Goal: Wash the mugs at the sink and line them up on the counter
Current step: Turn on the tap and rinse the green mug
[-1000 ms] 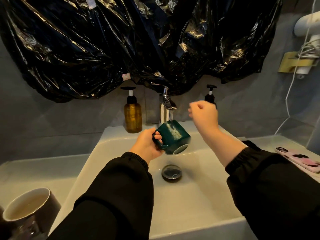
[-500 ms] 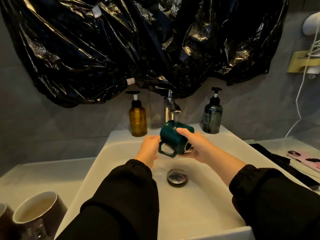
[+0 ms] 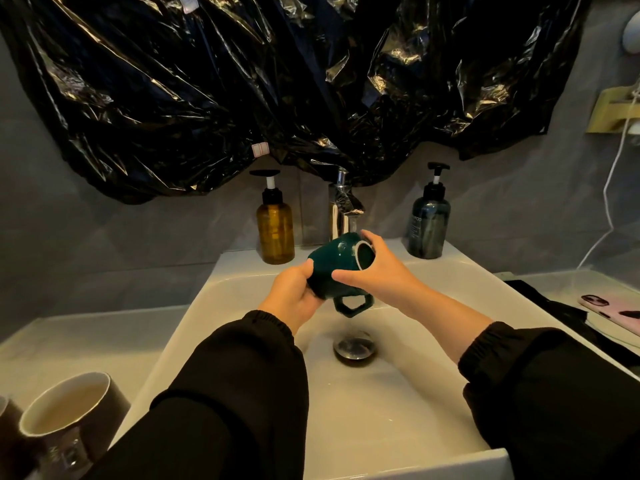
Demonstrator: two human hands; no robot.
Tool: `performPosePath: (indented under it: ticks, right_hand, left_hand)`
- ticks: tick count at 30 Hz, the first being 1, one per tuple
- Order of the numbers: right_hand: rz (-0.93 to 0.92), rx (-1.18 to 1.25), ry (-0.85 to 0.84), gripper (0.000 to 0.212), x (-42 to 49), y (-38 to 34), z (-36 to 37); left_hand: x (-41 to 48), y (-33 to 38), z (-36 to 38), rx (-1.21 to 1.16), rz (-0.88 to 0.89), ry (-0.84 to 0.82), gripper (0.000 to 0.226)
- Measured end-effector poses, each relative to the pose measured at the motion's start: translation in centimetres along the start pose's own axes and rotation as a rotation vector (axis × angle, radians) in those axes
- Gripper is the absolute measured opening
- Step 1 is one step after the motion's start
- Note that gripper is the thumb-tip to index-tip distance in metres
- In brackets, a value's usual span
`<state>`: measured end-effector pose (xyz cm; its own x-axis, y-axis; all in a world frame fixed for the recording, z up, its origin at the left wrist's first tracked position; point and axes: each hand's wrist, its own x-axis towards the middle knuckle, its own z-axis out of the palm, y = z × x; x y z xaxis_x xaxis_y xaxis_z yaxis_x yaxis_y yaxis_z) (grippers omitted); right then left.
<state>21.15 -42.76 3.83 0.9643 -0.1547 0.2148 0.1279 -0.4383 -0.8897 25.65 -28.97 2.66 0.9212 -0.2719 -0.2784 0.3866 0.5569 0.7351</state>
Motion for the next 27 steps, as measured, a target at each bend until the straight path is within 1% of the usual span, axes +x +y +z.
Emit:
performPosePath:
  ticks: [3, 6, 10, 11, 12, 13, 15, 17, 20, 22, 24, 27]
  right_hand:
    - [-0.04, 0.008, -0.027, 0.101, -0.2, 0.1, 0.0]
    - [-0.046, -0.013, 0.03, 0.098, -0.1, 0.1, 0.3]
    - [-0.001, -0.017, 0.102, 0.099, 0.2, -0.1, 1.0]
    - [0.019, -0.018, 0.119, 0.097, 0.3, -0.1, 1.2]
    - [0.041, -0.008, 0.136, 0.09, 0.4, -0.2, 1.3]
    - [0.064, 0.013, 0.147, 0.078, 0.6, -0.1, 1.4]
    - [0.123, 0.102, 0.14, 0.054, 0.7, 0.0, 1.1]
    - [0.204, 0.247, 0.099, 0.043, 0.8, 0.3, 0.5]
    - [0.304, 0.401, 0.04, 0.038, 0.5, 0.7, -0.5]
    - [0.342, 0.467, 0.012, 0.035, 0.4, 0.9, -1.0]
    - [0.386, 0.543, 0.003, 0.029, 0.3, 1.1, -1.4]
    - [0.45, 0.684, 0.014, 0.027, 0.1, 1.2, -2.0]
  left_hand:
    - [0.3, 0.0, -0.2, -0.034, -0.074, 0.024, 0.035]
    - [0.5, 0.0, -0.5, 0.012, -0.111, 0.049, 0.034]
    - [0.3, -0.2, -0.4, 0.065, -0.135, 0.047, 0.03]
    - [0.2, -0.3, -0.4, 0.086, -0.137, 0.046, 0.028]
    - [0.1, -0.4, -0.4, 0.108, -0.136, 0.044, 0.027]
    - [0.1, -0.6, -0.4, 0.137, -0.13, 0.044, 0.027]
    - [0.0, -0.8, -0.3, 0.174, -0.112, 0.029, 0.029]
    - [-0.2, -0.8, -0.1, 0.196, -0.078, 0.006, 0.029]
    - [-0.5, -0.5, 0.2, 0.289, -0.015, -0.028, 0.025]
    - [-0.7, -0.5, 0.3, 0.355, 0.017, -0.045, 0.017]
    - [-0.8, -0.5, 0.4, 0.409, 0.04, -0.051, 0.009]
    - [-0.9, -0.6, 0.5, 0.478, 0.073, -0.073, 0.008]
